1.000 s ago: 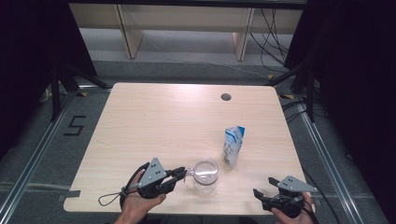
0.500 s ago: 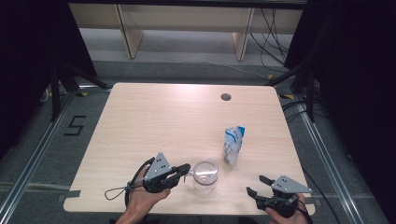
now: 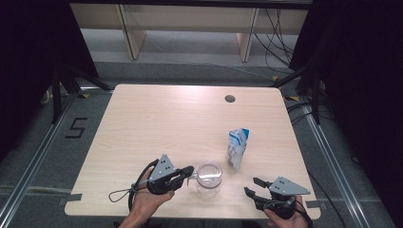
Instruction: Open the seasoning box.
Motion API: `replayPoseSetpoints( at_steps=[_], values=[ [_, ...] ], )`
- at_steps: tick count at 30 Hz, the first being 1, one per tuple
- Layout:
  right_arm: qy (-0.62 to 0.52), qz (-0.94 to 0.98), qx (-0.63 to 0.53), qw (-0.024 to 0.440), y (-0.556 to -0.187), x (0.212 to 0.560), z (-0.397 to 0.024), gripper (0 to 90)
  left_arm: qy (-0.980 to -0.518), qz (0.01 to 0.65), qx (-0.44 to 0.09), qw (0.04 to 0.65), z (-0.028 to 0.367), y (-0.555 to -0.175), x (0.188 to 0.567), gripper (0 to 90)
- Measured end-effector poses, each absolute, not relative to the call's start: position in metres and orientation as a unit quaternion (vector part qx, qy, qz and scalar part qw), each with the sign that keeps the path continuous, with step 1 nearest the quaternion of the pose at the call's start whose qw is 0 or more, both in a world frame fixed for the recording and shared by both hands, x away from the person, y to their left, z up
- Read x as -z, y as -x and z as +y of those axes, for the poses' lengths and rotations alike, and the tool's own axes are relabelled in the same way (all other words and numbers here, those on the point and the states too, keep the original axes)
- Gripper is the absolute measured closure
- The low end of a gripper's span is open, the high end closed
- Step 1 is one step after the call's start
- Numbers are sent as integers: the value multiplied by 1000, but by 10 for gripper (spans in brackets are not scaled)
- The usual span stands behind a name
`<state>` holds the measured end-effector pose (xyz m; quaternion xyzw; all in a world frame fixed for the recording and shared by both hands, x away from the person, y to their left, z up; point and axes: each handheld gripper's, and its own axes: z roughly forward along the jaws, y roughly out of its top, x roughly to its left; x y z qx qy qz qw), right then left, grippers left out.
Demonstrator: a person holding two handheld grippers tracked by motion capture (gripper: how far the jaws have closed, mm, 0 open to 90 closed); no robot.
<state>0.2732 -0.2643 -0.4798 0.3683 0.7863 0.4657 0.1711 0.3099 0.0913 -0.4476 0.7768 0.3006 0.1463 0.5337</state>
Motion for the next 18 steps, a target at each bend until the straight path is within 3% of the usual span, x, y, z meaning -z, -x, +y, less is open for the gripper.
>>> replayPoseSetpoints(
  at_steps=[2, 4, 18],
  values=[
    [-344, 791, -470, 190, -277, 480, -265, 515, -778, 301, -148, 531, 91, -310, 449, 873],
    [-365, 790, -462, 172, -275, 480, -261, 530, -779, 300, -148, 530, 91, -310, 448, 872],
    [-310, 809, -461, 192, -283, 477, -240, 684, -779, 297, -149, 532, 92, -310, 449, 870]
  ],
)
